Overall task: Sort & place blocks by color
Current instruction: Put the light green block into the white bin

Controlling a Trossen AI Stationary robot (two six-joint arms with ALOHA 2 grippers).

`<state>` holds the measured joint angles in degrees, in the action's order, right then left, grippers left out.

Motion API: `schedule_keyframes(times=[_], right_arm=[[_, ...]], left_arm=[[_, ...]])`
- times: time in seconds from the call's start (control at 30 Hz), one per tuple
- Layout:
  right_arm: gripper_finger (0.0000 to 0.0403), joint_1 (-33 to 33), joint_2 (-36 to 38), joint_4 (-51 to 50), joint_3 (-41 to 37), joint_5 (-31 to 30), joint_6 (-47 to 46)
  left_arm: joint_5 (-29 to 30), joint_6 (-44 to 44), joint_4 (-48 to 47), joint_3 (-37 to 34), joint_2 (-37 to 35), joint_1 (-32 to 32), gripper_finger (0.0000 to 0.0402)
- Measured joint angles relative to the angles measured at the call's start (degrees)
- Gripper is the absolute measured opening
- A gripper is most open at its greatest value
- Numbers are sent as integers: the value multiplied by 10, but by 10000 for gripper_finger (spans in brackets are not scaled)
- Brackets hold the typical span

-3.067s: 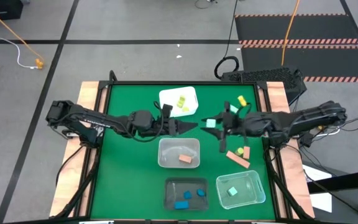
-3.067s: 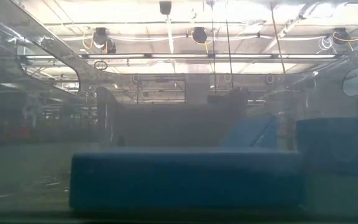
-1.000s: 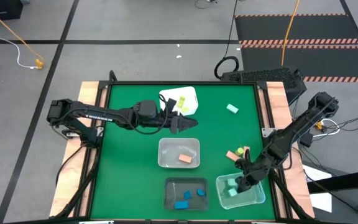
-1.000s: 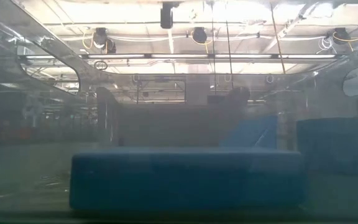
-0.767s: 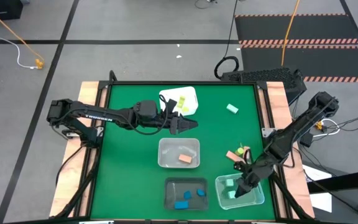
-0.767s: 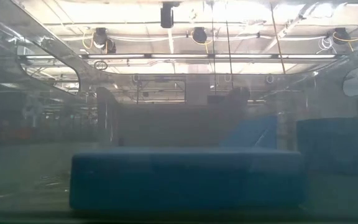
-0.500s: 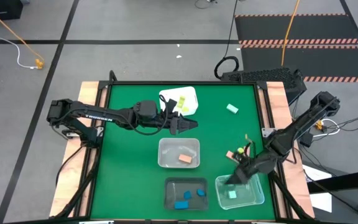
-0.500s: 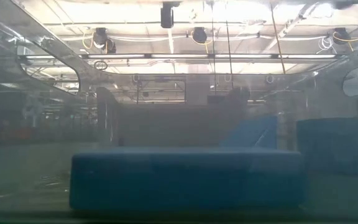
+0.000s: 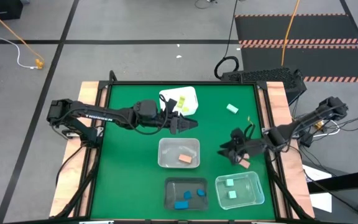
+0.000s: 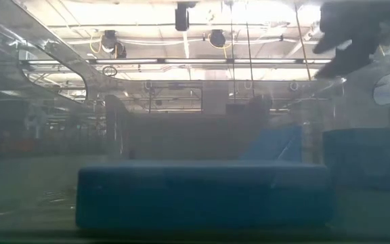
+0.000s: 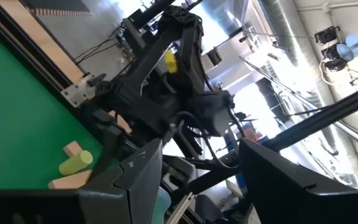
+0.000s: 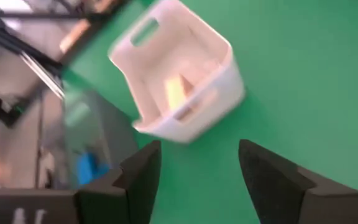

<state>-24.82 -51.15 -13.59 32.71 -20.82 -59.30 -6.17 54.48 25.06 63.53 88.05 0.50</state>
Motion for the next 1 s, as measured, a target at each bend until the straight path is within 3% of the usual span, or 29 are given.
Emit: schedule_keyframes(times=[0.2,0.57,0.77,1.0], right_arm=[[244,61,26,-90,0,88,65],[276,98,55,-308,0,152,291],[276,98,55,-342,0,209,340],[277,98,55,-347,0,194,350]], left_arm=[[0,1,0,0,0,-3,214],[4,19,0,0,0,5,214],[29,46,0,0,0,7,214],[68,50,0,0,0,7,214]])
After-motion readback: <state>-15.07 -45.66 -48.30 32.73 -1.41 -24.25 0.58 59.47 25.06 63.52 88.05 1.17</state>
